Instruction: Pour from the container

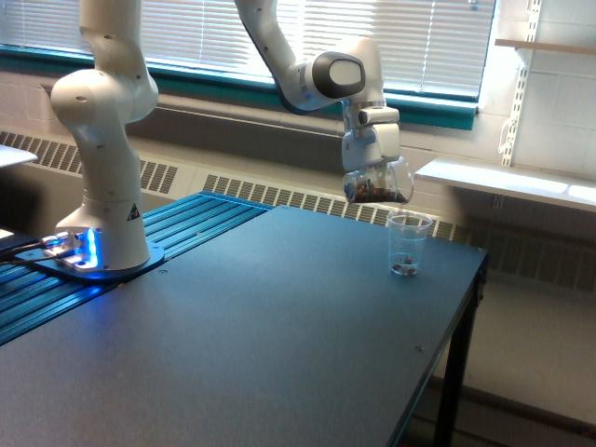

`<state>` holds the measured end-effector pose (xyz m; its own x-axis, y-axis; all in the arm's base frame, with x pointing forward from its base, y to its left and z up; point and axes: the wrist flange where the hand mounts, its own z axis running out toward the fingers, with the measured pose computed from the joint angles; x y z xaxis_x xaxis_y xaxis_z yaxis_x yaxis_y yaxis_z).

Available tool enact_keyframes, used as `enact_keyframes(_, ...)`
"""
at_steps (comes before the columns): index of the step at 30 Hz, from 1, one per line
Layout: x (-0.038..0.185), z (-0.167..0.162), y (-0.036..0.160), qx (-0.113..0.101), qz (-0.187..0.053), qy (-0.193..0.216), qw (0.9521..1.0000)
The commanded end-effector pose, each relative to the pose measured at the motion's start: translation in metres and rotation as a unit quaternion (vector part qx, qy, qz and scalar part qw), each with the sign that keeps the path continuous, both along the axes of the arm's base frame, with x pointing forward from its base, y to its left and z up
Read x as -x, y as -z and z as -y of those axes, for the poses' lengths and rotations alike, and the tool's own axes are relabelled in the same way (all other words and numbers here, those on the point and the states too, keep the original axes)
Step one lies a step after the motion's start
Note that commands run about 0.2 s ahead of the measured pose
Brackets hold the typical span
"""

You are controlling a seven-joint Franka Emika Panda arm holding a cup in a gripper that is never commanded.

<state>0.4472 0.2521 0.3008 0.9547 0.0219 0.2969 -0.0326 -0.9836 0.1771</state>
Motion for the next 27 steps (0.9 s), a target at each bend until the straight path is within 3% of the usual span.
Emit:
enact_keyframes(1,-0.0019,-0.0063,-0.0034,0.003,0.005,0.007,1.0)
enact_keyframes(27,-0.0017,-0.0099,-0.0009,0.028,-0.012,0.007,0.9995)
